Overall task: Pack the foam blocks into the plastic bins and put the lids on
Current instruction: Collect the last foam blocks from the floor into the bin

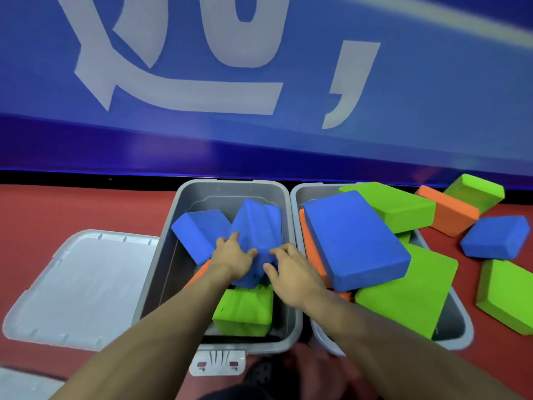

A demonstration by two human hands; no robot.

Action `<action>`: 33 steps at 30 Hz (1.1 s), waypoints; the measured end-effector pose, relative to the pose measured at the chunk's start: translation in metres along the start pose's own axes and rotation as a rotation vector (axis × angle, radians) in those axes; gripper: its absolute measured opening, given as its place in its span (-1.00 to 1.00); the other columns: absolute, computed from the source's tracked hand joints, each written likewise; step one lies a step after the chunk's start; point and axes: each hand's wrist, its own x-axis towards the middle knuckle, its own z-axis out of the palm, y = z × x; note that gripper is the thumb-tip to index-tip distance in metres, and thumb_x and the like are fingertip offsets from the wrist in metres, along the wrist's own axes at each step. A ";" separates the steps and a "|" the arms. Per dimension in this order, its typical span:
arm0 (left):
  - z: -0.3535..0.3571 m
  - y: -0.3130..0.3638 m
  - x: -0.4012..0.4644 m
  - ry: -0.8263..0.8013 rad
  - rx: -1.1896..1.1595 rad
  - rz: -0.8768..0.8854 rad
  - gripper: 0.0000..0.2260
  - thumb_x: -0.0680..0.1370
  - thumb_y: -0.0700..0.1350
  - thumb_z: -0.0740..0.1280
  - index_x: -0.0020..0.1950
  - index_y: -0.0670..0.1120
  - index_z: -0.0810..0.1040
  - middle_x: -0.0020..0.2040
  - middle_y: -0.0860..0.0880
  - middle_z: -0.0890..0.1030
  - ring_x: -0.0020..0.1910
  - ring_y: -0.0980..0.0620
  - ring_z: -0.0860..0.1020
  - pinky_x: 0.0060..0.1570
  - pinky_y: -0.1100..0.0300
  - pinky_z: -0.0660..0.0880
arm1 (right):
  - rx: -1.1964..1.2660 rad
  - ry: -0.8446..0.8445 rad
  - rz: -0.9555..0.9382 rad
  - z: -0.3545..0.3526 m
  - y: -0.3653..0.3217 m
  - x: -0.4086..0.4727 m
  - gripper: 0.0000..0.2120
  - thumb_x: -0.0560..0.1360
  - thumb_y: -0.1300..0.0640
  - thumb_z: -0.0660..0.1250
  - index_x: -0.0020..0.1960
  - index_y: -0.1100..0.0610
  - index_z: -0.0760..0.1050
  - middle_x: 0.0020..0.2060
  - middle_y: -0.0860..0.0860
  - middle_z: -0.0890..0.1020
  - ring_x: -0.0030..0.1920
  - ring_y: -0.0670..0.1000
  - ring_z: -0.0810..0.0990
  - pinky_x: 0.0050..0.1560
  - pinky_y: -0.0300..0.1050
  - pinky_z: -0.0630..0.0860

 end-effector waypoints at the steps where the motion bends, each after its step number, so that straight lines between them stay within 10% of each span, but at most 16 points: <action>1: 0.002 0.000 -0.002 0.014 -0.004 0.003 -0.33 0.61 0.09 0.33 0.62 -0.11 0.16 0.51 -0.25 0.26 0.46 -0.22 0.35 0.44 -0.02 0.30 | 0.001 0.011 0.010 -0.007 0.002 -0.003 -0.55 0.65 -0.11 0.16 0.47 0.07 0.35 0.40 0.03 0.35 0.41 0.10 0.39 0.41 0.01 0.33; 15: -0.009 0.090 -0.130 0.277 0.395 0.535 -0.43 0.65 0.19 0.19 0.59 -0.05 0.26 0.57 -0.10 0.27 0.52 -0.11 0.27 0.44 0.01 0.26 | -0.141 0.180 -0.079 -0.110 0.038 -0.120 -0.43 0.65 -0.15 0.14 0.60 0.00 0.16 0.59 0.00 0.20 0.57 0.04 0.18 0.53 -0.09 0.13; 33: 0.168 0.299 -0.273 0.083 0.519 0.897 -0.44 0.64 0.20 0.18 0.57 -0.05 0.29 0.54 -0.13 0.31 0.51 -0.12 0.30 0.45 0.02 0.27 | -0.236 0.399 0.352 -0.230 0.269 -0.346 -0.36 0.63 -0.24 0.10 0.62 0.00 0.11 0.60 0.03 0.17 0.58 0.07 0.16 0.58 0.01 0.07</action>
